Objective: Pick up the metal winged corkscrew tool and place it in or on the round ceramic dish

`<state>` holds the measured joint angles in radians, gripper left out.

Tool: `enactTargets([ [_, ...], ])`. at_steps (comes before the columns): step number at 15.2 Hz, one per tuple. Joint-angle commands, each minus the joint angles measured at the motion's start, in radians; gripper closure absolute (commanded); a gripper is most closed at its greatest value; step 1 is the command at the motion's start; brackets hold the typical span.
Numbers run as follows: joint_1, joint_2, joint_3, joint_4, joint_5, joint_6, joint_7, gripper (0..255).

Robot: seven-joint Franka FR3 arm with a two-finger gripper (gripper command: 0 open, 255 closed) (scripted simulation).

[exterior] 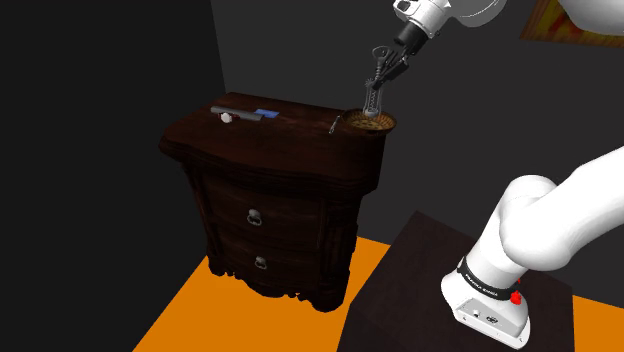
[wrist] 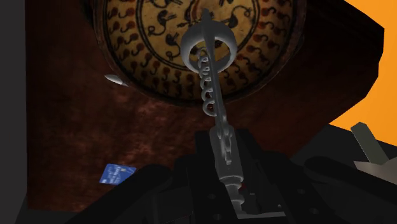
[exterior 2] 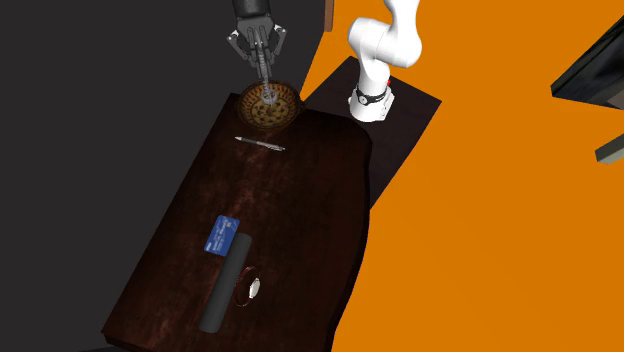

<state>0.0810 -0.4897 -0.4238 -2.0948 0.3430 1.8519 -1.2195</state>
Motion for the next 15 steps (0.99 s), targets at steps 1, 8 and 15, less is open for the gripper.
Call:
enactTargets([
  [1, 0.000, 0.000, 0.000, -0.001, 0.000, 0.001, 0.000, 255],
  [8, 0.000, 0.000, 0.000, -0.001, 0.000, 0.001, 0.000, 0],
  [15, -0.008, -0.002, -0.030, 0.116, -0.016, -0.124, 0.007, 0],
])
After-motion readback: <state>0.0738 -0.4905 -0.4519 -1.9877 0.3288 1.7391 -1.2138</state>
